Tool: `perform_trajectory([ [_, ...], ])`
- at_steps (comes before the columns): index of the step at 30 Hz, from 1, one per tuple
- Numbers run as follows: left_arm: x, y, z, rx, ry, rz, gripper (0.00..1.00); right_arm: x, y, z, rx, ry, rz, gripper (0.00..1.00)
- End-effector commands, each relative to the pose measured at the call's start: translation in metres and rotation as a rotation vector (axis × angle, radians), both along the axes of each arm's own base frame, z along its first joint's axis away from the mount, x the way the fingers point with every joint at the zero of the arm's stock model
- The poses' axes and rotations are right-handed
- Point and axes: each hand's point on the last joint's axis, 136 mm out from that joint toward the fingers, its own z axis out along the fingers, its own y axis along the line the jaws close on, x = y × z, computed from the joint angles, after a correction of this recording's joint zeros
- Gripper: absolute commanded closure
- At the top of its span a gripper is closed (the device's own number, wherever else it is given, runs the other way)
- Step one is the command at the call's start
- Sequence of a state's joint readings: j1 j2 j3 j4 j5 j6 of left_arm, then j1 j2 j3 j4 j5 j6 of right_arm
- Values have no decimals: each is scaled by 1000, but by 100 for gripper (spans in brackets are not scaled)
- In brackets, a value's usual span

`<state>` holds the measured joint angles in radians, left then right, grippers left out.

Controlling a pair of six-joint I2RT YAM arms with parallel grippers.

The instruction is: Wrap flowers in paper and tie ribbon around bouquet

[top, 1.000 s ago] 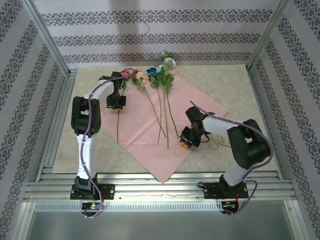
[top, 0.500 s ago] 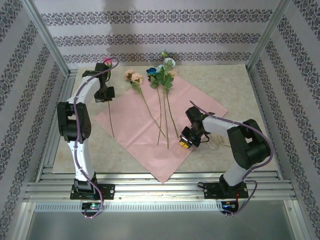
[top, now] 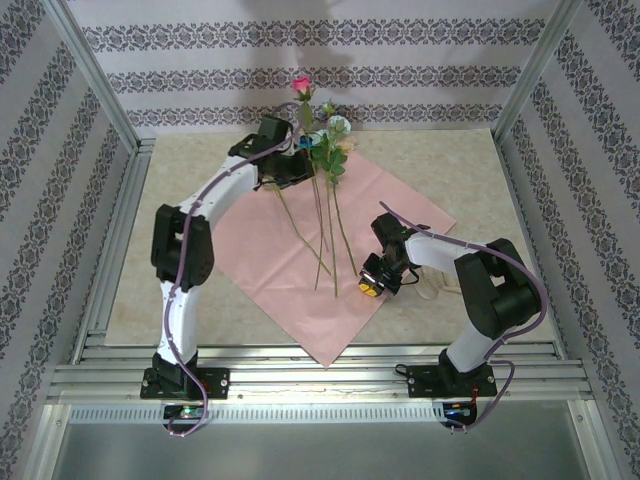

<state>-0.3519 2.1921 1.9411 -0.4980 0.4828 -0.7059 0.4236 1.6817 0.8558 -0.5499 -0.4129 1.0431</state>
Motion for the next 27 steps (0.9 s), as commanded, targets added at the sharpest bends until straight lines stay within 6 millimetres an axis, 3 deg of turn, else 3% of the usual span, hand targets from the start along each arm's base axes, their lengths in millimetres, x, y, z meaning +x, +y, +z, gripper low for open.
perform_trajectory([
  [1, 29, -20, -15, -99, 11, 29, 100, -27, -17, -46, -129, 84, 45, 87],
  [2, 28, -20, -26, -65, 42, 22, 100, -26, -16, -46, -128, 82, 46, 87],
  [3, 26, -17, -35, -24, 66, 16, 92, -25, -16, -46, -129, 82, 47, 88],
  [4, 26, -14, -37, 2, 71, 13, 76, -24, -15, -46, -127, 80, 49, 87],
  [5, 24, -9, -36, 36, 72, 17, 63, -23, -15, -45, -128, 80, 51, 87],
  [7, 18, 1, -22, 77, 51, 33, 54, -22, -16, -45, -132, 76, 58, 87],
  [9, 8, 21, -4, 142, 36, 79, 53, -23, -17, -45, -139, 75, 64, 87],
  [12, -14, 66, -1, 213, 75, 196, 56, -25, -19, -46, -143, 79, 71, 87],
  [16, -33, 104, -35, 154, 179, 271, 70, -29, -21, -47, -144, 82, 79, 87],
  [18, -31, 112, -54, 125, 224, 269, 68, -31, -20, -46, -143, 83, 88, 87],
  [22, -10, 109, -69, 136, 195, 216, 53, -35, -21, -47, -146, 89, 97, 87],
  [27, 6, 94, -83, 219, 188, 109, 52, -36, -22, -47, -152, 88, 96, 87],
])
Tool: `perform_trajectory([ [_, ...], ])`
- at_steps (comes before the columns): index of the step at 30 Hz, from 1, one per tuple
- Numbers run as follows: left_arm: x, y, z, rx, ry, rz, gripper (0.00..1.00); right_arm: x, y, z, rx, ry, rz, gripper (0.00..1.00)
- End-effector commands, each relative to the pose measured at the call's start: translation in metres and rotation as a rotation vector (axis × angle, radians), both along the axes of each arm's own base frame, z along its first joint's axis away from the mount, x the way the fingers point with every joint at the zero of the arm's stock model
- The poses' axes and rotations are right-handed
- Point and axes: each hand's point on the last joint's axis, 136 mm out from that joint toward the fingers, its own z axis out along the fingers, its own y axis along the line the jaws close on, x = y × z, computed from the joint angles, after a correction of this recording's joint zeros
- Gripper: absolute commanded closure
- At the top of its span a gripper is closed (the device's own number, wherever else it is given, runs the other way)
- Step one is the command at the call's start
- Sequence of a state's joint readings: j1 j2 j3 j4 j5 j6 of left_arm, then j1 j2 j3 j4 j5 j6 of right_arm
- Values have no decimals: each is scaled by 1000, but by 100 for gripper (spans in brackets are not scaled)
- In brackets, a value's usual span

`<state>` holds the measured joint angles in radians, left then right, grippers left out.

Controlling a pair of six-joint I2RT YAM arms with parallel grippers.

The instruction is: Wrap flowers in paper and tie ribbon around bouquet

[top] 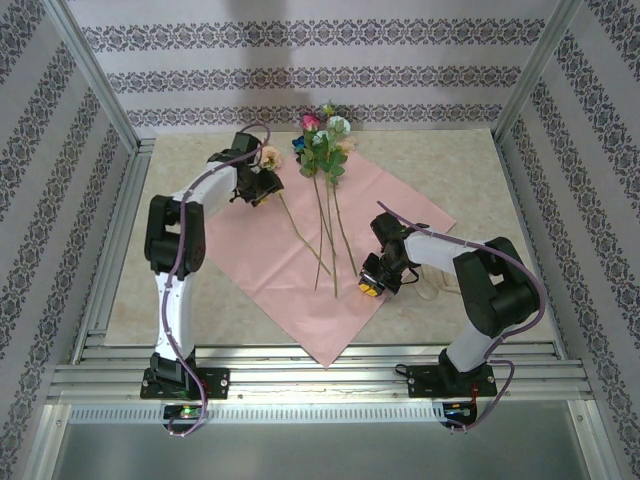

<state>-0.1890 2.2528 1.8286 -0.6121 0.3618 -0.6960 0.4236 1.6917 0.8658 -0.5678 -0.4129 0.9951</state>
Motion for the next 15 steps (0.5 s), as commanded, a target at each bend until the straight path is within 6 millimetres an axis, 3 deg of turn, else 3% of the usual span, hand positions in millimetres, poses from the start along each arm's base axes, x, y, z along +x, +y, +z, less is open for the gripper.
perform_trajectory([
  [1, 8, -25, 8, 51, -21, -140, 52, -34, -22, -46, -151, 88, 50, 87],
  [6, 3, -45, -6, 92, -2, -202, 53, -35, -22, -47, -154, 89, 50, 87],
  [11, -3, -47, -17, 158, 37, -239, 75, -34, -22, -47, -152, 88, 46, 87],
  [15, -2, -47, -5, 208, 10, -283, 92, -34, -22, -47, -151, 88, 43, 87],
])
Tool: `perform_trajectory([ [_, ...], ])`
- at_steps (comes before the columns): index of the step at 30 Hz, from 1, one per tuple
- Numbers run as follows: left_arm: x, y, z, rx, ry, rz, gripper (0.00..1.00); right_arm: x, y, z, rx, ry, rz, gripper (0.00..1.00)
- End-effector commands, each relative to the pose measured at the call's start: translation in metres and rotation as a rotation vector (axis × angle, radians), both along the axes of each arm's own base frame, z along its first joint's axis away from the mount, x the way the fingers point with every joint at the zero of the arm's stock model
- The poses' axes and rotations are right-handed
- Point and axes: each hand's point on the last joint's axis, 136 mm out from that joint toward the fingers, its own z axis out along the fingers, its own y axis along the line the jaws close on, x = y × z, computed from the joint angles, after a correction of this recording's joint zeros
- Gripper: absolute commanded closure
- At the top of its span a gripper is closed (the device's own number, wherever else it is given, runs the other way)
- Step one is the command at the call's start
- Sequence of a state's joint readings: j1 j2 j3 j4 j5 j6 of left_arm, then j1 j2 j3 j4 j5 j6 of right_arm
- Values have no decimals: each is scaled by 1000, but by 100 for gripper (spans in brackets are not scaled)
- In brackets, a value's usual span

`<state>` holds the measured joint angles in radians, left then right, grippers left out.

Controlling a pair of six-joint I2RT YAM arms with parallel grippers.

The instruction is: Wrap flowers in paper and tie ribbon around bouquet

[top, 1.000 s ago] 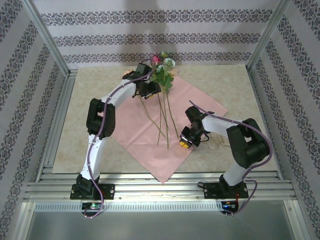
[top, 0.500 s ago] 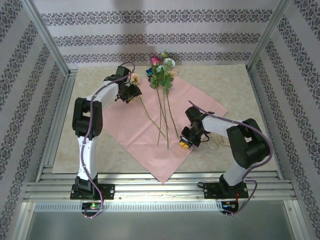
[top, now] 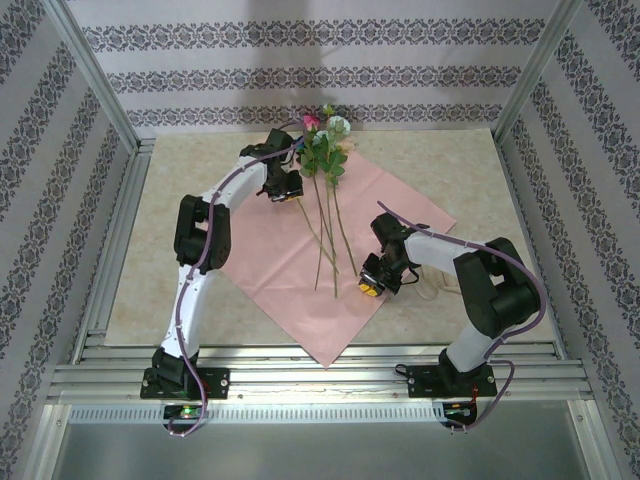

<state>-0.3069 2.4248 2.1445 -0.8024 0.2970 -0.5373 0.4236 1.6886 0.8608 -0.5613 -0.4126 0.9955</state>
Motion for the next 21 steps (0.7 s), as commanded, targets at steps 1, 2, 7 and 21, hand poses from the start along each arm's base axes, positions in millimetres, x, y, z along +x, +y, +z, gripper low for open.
perform_trajectory([
  [1, -10, 12, 2, 102, 15, -58, 97, -34, -21, -47, -152, 91, 43, 87],
  [2, -10, 14, 9, 120, -2, -66, 100, -34, -21, -47, -152, 92, 44, 87],
  [7, -16, 32, 63, 248, -111, -53, 100, -33, -21, -47, -152, 90, 44, 87],
  [21, -8, -63, 136, -183, -281, -117, 100, -34, -20, -47, -145, 91, 50, 87],
])
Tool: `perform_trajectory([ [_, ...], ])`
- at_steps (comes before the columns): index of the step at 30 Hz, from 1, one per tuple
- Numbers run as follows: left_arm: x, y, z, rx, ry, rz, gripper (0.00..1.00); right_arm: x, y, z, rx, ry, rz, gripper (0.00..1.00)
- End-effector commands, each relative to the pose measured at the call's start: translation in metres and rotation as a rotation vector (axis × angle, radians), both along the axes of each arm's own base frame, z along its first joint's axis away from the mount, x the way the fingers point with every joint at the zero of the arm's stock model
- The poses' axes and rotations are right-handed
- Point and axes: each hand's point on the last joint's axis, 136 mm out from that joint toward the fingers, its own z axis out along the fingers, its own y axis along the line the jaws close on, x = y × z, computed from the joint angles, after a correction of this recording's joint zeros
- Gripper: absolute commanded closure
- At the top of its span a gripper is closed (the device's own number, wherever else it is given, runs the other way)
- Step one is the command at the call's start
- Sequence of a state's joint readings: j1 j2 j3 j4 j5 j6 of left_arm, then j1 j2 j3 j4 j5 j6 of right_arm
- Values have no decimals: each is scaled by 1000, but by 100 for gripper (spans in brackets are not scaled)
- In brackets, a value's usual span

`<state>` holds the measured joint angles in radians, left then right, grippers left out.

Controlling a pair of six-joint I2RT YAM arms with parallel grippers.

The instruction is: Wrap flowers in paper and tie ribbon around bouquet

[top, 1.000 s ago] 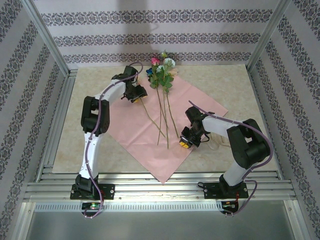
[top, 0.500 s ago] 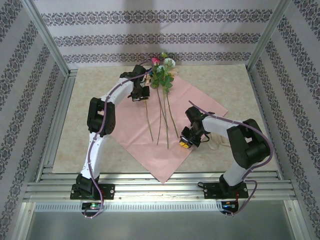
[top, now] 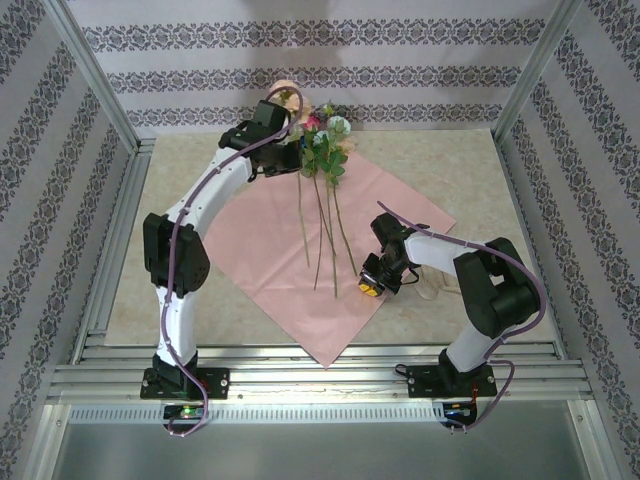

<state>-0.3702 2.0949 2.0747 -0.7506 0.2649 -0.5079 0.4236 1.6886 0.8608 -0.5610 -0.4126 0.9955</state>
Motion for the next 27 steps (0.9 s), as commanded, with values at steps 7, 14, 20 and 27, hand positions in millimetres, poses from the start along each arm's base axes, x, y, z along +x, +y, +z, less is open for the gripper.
perform_trajectory([
  [7, 57, -64, -61, -154, 60, -71, 100, -38, -21, -48, -143, 95, 51, 87],
  [14, 51, -54, -123, -49, 176, -72, 89, -34, -18, -45, -136, 85, 47, 87],
  [20, 43, -44, -144, 9, 215, -62, 93, -34, -17, -46, -135, 90, 52, 87],
  [27, 39, -47, -114, -4, 173, -84, 66, -33, -16, -44, -140, 81, 58, 86],
])
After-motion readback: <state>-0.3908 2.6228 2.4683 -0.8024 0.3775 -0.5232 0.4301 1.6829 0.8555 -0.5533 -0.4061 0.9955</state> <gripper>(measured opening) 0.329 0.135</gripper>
